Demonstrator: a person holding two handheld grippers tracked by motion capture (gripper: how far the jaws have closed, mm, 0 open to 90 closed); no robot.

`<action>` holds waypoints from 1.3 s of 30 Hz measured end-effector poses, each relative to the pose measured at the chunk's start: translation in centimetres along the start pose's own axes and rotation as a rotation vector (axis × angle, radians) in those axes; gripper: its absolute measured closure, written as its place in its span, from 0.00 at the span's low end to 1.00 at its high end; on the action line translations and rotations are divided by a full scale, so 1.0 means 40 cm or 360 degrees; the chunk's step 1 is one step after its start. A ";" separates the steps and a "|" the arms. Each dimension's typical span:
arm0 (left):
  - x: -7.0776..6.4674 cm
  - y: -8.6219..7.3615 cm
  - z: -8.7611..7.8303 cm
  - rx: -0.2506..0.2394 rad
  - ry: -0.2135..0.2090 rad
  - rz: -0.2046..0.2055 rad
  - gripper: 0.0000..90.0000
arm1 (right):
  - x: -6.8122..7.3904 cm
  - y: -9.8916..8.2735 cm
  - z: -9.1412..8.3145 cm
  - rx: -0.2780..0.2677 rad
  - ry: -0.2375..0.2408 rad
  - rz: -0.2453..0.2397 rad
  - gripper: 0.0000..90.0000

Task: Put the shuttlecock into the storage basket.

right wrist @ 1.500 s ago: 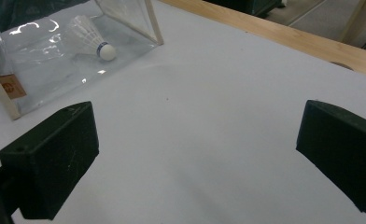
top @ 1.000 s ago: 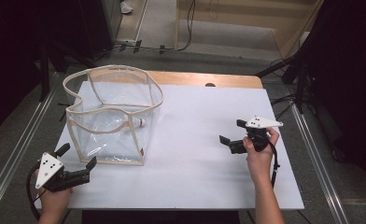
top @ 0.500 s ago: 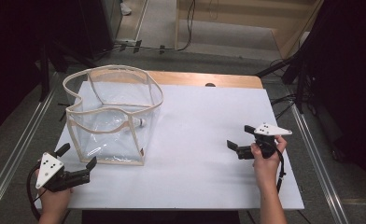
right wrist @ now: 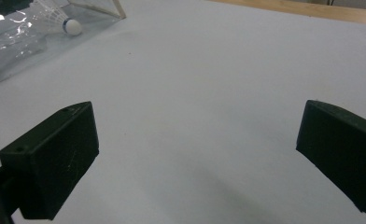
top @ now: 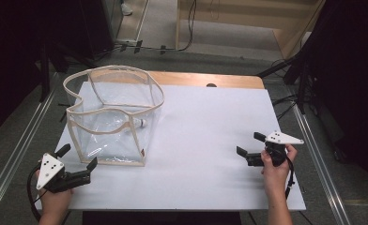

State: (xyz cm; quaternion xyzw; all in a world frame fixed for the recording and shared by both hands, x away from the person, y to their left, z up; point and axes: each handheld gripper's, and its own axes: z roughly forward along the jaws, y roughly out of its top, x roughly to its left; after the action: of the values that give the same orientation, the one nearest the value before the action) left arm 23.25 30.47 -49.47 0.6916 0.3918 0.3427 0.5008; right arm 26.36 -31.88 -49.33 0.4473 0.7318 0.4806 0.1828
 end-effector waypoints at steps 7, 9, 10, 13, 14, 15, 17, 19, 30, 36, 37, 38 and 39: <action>-0.001 0.000 0.000 0.0002 0.0001 0.0001 0.00 | -0.007 -0.024 -0.020 -0.0005 -0.0016 0.0016 0.00; 0.000 0.000 -0.001 0.0004 0.0001 0.0002 0.00 | -0.010 -0.028 -0.027 -0.0010 -0.0022 0.0020 0.00; 0.000 0.000 0.000 0.0004 0.0001 0.0001 0.00 | -0.011 -0.030 -0.031 -0.0008 -0.0027 0.0020 0.00; -0.001 0.000 0.000 0.0003 0.0001 0.0003 0.00 | -0.017 -0.037 -0.042 -0.0017 -0.0036 0.0027 0.00; -0.001 0.000 0.000 0.0003 0.0000 0.0003 0.00 | -0.018 -0.039 -0.044 -0.0015 -0.0036 0.0030 0.00; 0.000 0.000 0.000 0.0003 0.0000 0.0002 0.00 | -0.020 -0.041 -0.046 -0.0018 -0.0044 0.0024 0.00; 0.000 0.000 -0.001 0.0003 0.0000 0.0001 0.00 | -0.023 -0.047 -0.051 -0.0023 -0.0048 0.0037 0.00; 0.000 0.000 -0.001 0.0002 -0.0002 0.0001 0.00 | -0.024 -0.051 -0.054 -0.0025 -0.0054 0.0044 0.00; 0.002 0.000 -0.002 -0.0003 -0.0010 -0.0004 0.00 | -0.030 -0.078 -0.074 -0.0040 -0.0059 0.0037 0.00; 0.003 0.001 -0.001 -0.0002 -0.0013 -0.0006 0.00 | -0.040 -0.086 -0.094 -0.0067 -0.0079 0.0041 0.00; 0.003 0.001 -0.001 -0.0001 -0.0013 -0.0007 0.00 | -0.042 -0.089 -0.099 -0.0070 -0.0084 0.0045 0.00; 0.003 0.001 -0.001 -0.0002 -0.0013 -0.0009 0.00 | -0.045 -0.091 -0.102 -0.0077 -0.0086 0.0048 0.00; 0.003 0.001 -0.001 -0.0002 -0.0013 -0.0009 0.00 | -0.047 -0.093 -0.104 -0.0079 -0.0087 0.0049 0.00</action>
State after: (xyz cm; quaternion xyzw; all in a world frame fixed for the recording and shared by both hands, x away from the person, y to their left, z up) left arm 23.29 30.59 -49.43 0.6915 0.3915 0.3388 0.5038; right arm 22.67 -36.22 -50.91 0.4667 0.7075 0.4890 0.2063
